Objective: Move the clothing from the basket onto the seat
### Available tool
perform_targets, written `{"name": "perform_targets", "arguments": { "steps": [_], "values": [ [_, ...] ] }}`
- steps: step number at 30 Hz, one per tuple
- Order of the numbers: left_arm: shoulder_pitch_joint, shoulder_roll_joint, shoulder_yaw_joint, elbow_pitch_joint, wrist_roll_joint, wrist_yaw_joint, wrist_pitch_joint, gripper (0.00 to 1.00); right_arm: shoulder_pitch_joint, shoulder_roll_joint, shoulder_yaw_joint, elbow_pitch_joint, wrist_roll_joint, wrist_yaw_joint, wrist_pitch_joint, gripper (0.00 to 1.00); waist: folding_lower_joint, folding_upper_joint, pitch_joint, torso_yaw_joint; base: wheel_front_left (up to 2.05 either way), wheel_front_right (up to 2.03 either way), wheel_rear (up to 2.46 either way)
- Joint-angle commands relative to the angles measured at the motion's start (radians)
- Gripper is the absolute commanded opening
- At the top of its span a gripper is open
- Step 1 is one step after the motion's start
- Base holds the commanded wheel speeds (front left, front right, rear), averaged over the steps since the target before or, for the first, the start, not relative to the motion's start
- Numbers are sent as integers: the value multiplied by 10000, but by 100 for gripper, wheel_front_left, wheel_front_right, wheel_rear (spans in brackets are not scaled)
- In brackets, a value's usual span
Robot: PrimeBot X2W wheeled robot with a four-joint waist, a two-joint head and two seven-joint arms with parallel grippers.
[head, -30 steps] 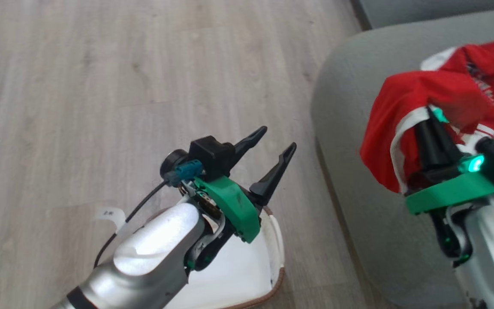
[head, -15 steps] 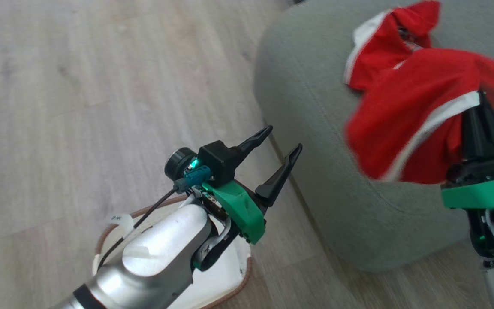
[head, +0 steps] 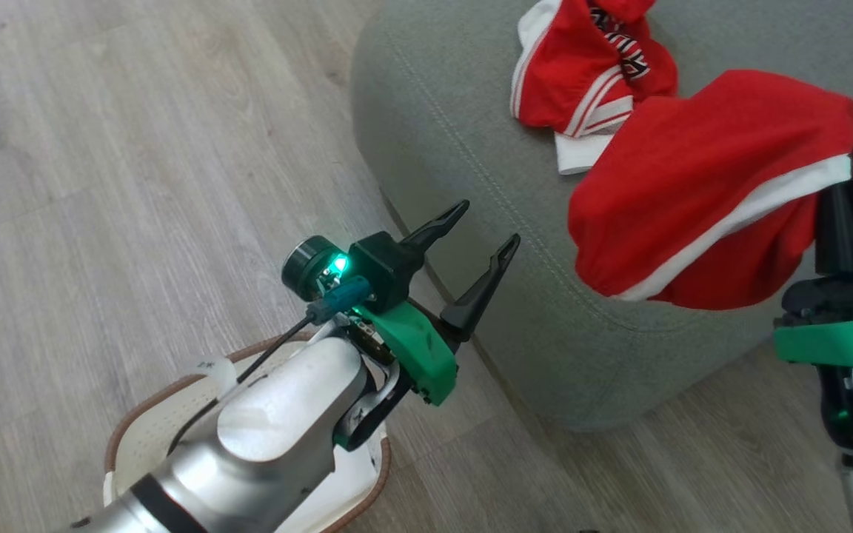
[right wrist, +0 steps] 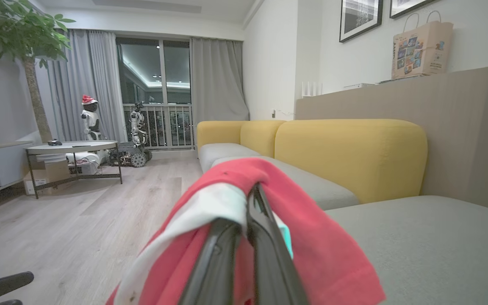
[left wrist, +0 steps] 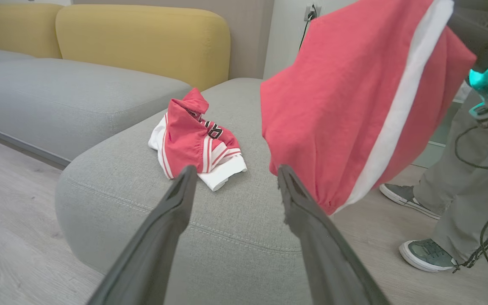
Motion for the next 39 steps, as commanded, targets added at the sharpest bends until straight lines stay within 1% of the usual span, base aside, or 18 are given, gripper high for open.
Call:
{"name": "perform_targets", "arguments": {
  "steps": [1,8,12,21,23,25,31,39],
  "values": [
    [-565,-30,408,-168,63,-27,-125,100,-116,-123,68,-472,-136,-2,-67,0,0,0,41,-92,0,0,0],
    [-605,-137,433,29,89,-112,-164,100,-290,-176,55,-538,-69,-2,-67,0,0,0,81,-155,0,0,0],
    [-609,-175,458,89,94,-160,-180,100,-715,-348,24,-251,55,-2,-67,0,0,0,145,-138,0,0,0],
    [-785,-204,535,4,209,-179,-201,100,-2589,-1237,-61,892,-72,-2,-67,0,0,0,639,260,0,0,0],
    [-846,-225,534,-15,240,-164,-201,100,-3027,-1462,-93,1232,-46,-2,-67,0,0,0,806,418,0,0,0],
    [-964,-245,503,-21,292,-148,-172,100,-3716,-1842,-164,1831,98,-2,-67,0,0,0,1085,676,0,0,0],
    [-1281,-334,433,-62,378,-137,-47,100,-4841,-2767,-547,3499,383,-2,-67,0,0,0,1788,1285,0,0,0],
    [-1823,-442,302,-114,609,-31,211,100,-6028,-3683,-523,5539,321,-2,-67,0,0,0,2887,2052,0,0,0]
  ]
}}
